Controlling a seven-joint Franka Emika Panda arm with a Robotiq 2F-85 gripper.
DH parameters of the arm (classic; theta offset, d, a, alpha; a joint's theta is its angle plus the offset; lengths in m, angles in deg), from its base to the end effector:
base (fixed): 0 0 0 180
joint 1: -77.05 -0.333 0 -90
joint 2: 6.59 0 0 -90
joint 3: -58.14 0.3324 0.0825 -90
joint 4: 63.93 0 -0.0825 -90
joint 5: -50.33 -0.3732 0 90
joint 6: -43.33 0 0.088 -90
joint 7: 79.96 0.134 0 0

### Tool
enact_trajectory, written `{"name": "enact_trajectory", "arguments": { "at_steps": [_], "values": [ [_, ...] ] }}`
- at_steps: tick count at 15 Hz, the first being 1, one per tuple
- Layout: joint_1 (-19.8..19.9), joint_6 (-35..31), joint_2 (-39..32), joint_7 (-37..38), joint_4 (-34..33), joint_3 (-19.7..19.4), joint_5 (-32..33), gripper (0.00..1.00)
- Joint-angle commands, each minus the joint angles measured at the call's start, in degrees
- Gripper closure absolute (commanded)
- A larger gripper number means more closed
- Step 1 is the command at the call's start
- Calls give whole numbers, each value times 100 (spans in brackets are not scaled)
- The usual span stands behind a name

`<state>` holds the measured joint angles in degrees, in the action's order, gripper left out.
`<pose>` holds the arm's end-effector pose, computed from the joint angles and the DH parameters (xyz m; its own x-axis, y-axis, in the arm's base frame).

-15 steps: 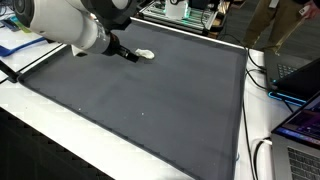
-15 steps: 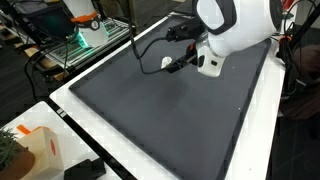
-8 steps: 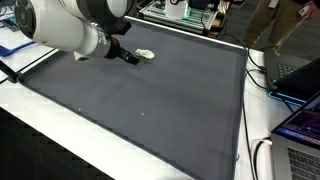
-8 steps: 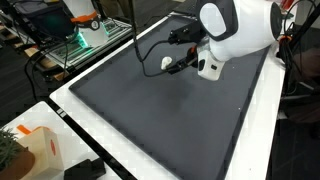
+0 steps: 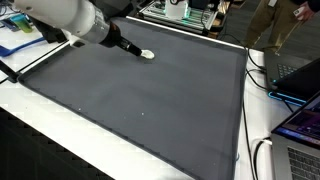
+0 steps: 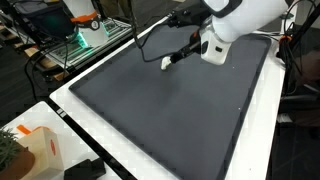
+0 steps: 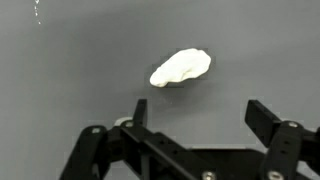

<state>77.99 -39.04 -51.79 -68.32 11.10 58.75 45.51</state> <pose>0.6456 0.0072 0.2328 0.7633 -0.1923 -0.6168 -0.2095 -0.9768 0.0452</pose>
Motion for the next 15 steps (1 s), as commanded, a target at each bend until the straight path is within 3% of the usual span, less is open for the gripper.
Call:
{"name": "enact_trajectory", "arguments": {
  "at_steps": [1,11,12,15],
  "values": [
    [-12,-427,1134,-313,1348,-25,-97,0],
    [23,-1892,3598,-511,3935,-45,-686,0],
    [0,-1394,2898,-433,3071,-48,-527,0],
    [0,-1672,3409,-431,3615,-46,-543,0]
  ]
}}
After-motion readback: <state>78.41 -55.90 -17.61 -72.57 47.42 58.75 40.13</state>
